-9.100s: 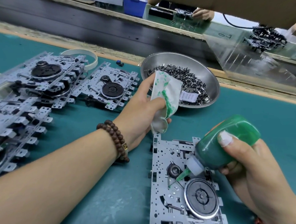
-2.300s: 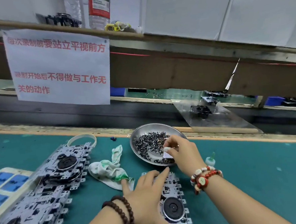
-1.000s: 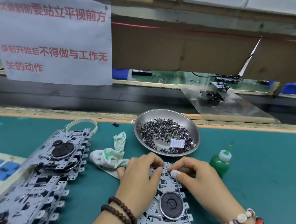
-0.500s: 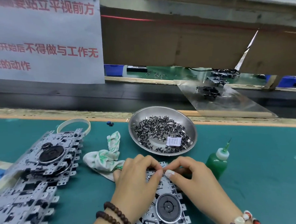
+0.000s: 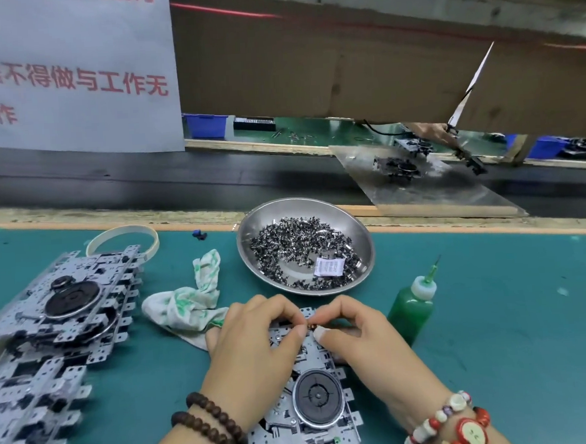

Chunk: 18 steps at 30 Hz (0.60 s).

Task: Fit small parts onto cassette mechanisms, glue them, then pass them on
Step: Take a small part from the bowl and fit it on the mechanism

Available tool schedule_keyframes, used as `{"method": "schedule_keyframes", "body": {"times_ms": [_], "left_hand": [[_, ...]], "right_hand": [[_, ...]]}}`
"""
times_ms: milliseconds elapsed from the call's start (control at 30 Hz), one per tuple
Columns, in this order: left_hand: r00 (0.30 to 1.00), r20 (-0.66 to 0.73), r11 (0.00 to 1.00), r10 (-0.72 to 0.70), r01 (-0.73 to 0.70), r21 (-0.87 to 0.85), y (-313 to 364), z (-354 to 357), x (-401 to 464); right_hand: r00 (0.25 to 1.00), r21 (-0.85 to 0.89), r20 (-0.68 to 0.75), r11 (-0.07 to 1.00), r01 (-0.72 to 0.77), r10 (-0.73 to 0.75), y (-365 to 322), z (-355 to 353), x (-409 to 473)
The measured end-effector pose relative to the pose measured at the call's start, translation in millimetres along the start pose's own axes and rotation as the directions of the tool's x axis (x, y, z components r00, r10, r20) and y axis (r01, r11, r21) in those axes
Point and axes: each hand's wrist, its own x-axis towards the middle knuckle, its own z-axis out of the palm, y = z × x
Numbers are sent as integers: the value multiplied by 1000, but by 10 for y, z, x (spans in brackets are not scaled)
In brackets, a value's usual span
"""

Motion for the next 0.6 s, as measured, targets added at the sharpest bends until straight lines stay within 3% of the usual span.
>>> {"method": "schedule_keyframes", "body": {"times_ms": [467,600], "left_hand": [[996,38,995,83,-84,45,24,2,-46],[996,47,988,78,-84,133,55,-9,-70]], "right_hand": [[998,71,-40,996,-46,49,-51,40,10],[997,54,-35,997,-63,65,-70,29,-13]]}}
